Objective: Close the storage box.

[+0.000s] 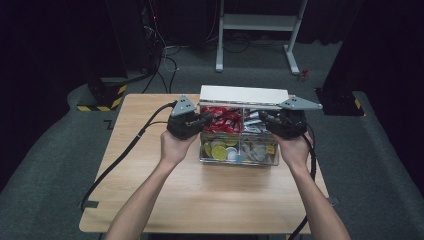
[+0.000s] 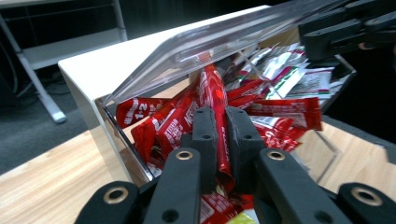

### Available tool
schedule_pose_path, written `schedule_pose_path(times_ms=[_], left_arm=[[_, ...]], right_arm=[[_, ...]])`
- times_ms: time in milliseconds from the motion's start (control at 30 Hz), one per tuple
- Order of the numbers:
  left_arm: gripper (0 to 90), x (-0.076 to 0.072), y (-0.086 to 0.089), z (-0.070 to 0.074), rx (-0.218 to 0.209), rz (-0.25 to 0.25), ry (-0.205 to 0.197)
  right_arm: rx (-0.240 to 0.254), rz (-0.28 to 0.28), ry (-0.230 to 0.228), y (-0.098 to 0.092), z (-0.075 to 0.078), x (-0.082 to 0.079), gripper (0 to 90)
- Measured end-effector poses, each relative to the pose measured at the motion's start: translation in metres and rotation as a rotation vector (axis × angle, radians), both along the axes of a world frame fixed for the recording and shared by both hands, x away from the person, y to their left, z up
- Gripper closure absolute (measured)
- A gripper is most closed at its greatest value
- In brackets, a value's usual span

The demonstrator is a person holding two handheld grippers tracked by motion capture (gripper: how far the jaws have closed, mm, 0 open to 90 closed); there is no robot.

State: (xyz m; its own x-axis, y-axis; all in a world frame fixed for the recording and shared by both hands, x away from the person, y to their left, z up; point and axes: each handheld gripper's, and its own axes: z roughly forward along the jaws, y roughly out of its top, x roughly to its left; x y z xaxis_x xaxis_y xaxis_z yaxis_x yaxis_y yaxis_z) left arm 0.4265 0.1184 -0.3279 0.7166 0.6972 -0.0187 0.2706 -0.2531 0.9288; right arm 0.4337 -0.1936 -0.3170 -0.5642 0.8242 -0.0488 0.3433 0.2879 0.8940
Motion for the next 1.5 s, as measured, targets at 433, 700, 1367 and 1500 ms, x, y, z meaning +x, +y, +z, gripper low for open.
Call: schedule_pose_path(times_ms=[433, 700, 1367, 1500], left_arm=[[83.2, -0.015, 0.013, 0.006, 0.029, -0.012, -0.039], [83.2, -0.022, 0.025, 0.005, 0.023, -0.013, -0.047], [83.2, -0.042, 0.055, 0.002, 0.003, -0.005, -0.068], [83.2, -0.045, 0.061, 0.002, -0.013, 0.0, -0.075]], right_arm=[[-0.001, -0.006, 0.012, 0.001, 0.001, 0.001, 63.0], [-0.006, -0.011, 0.017, 0.002, 0.002, 0.001, 62.9], [0.011, -0.006, 0.013, 0.0, 0.001, 0.001, 62.8], [0.004, -0.008, 0.009, 0.001, 0.001, 0.0, 62.8]])
